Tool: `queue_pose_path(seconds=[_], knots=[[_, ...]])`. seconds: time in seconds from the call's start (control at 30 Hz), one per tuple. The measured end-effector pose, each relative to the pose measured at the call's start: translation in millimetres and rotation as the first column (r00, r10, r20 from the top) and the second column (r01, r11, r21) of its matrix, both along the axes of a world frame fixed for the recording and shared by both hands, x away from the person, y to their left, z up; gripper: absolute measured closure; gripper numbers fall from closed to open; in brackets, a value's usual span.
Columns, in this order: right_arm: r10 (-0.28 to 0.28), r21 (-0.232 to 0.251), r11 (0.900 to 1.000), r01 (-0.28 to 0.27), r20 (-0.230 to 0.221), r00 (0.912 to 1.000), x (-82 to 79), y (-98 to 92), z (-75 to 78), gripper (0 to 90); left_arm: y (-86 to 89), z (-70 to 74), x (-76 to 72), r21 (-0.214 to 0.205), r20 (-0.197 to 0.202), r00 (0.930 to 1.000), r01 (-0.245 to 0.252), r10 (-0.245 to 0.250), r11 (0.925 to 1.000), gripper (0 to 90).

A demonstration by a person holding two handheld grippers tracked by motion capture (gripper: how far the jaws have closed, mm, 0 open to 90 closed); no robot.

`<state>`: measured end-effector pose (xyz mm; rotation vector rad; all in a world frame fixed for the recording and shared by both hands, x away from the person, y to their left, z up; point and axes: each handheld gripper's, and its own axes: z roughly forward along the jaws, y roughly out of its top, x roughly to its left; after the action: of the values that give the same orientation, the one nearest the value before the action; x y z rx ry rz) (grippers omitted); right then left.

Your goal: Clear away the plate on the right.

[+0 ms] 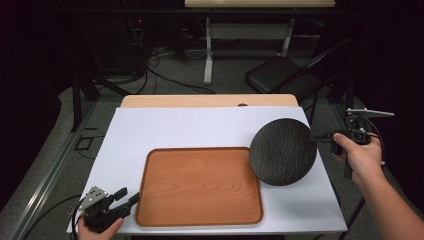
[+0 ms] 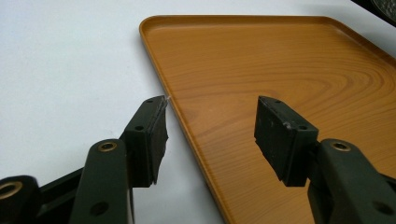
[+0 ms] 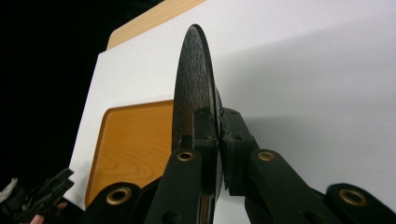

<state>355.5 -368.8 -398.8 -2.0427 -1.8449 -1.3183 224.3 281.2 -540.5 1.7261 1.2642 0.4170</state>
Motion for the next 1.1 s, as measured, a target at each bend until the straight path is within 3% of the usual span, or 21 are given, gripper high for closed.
queue_pose_path(seconds=[0.53,0.7,1.1], knots=[[0.136,0.041,0.9898,-0.136,0.01,0.9907,9.0,52.5,-5.2,85.0,0.5,0.4,-0.2,0.0,0.003,1.0,0.002,-0.002,1.0,44.0],[0.174,0.073,0.982,-0.174,0.005,0.9847,14.0,73.7,-10.5,84.9,0.8,0.5,-0.3,-0.001,0.001,1.0,0.001,-0.001,1.0,44.0],[0.261,0.079,0.9625,-0.259,-0.007,0.9654,18.0,115.8,-20.4,84.5,0.5,0.6,-0.3,0.001,0.003,1.0,0.004,-0.004,1.0,44.0]])
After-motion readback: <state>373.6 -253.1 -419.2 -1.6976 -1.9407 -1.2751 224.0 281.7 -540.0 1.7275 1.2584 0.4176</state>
